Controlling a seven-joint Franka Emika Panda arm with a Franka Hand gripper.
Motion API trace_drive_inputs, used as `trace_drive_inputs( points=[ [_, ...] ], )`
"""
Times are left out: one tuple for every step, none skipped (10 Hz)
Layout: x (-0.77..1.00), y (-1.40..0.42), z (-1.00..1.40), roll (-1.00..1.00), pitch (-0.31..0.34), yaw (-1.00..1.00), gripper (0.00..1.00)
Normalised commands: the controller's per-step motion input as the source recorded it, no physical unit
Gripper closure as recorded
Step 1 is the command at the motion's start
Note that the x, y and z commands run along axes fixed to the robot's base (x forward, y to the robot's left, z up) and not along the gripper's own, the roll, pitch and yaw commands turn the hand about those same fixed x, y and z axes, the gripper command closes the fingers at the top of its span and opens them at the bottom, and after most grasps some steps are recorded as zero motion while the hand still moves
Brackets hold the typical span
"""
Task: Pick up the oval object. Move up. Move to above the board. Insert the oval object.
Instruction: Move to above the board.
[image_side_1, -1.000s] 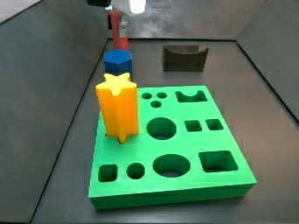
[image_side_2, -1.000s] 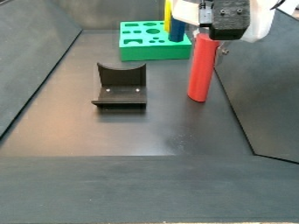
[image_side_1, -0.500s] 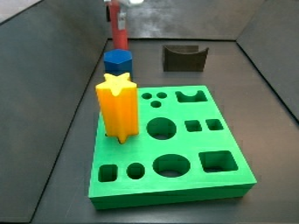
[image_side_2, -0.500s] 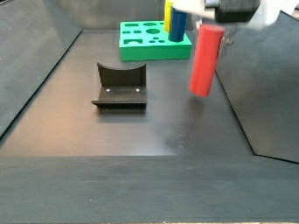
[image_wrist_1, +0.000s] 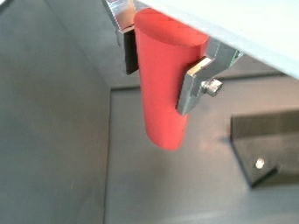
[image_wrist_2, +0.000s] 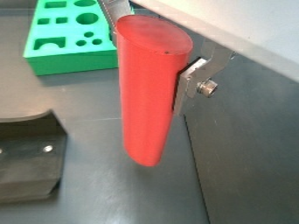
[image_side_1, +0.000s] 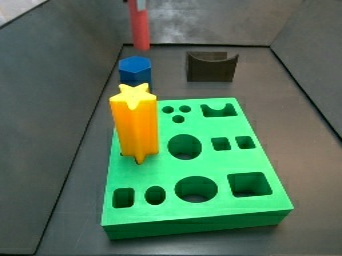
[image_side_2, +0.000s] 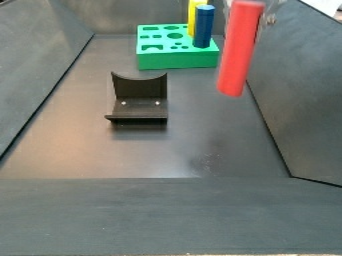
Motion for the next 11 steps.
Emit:
trace_drive_inputs(
  points=[
    [0.19, 0.32, 1.0, 0.13, 0.034, 0.03, 1.0],
    [0.17, 0.3, 1.0, 0.1, 0.046, 0.02, 1.0],
    [0.16, 0.28, 1.0, 0.06, 0.066, 0.0, 1.0],
    [0.15, 0.26, 1.0, 0.03, 0.072, -0.01, 1.0],
    [0.12, 0.21, 0.98, 0.01, 0.076, -0.02, 1.0],
    [0.09, 0.17, 0.87, 0.0, 0.076, -0.02, 1.0],
    [0.04, 0.1, 0.65, -0.01, 0.075, -0.02, 1.0],
    [0.03, 0.07, 0.54, -0.01, 0.07, -0.02, 1.0],
    [0.01, 0.04, 0.28, -0.02, 0.064, -0.03, 1.0],
    [0.0, 0.04, 0.17, -0.03, 0.066, -0.03, 1.0],
    [0.17, -1.0, 0.08, -0.07, 0.037, 1.0, 1.0]
  ],
)
